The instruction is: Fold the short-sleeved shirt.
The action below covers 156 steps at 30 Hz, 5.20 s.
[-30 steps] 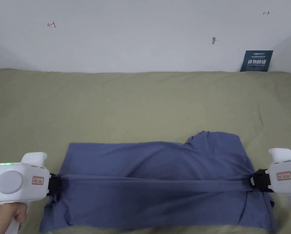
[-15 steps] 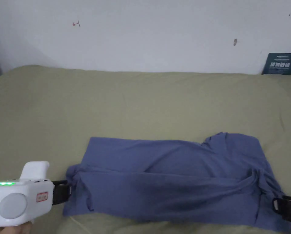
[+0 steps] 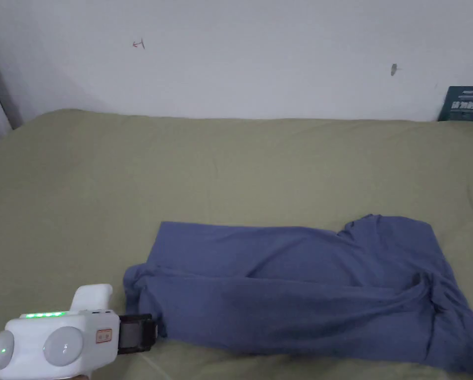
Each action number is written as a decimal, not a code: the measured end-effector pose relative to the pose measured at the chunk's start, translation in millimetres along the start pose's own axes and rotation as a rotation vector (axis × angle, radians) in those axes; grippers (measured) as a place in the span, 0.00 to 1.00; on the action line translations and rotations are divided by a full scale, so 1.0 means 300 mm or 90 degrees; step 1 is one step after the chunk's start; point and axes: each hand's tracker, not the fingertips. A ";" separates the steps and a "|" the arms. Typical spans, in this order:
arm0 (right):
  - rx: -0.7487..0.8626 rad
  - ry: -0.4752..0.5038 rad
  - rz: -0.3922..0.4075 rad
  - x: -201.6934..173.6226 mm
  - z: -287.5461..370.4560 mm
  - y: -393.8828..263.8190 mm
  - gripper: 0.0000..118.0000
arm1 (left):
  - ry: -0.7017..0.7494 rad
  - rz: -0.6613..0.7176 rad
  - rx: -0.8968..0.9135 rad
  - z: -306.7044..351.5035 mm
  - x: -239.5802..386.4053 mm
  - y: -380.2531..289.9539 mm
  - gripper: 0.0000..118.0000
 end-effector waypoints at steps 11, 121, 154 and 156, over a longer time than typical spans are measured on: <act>0.002 -0.008 0.000 0.072 -0.054 0.031 0.34 | 0.003 -0.044 -0.004 0.004 0.113 0.022 0.09; 0.042 0.051 0.033 0.110 0.202 0.199 0.01 | -0.088 -0.091 0.060 0.301 0.109 0.129 0.05; 0.071 0.030 -0.021 0.035 0.282 -0.233 0.95 | -0.079 -0.063 0.168 0.476 -0.070 -0.383 1.00; 0.129 0.049 -0.012 0.021 0.364 -0.197 0.95 | -0.071 -0.058 0.222 0.532 0.002 -0.330 1.00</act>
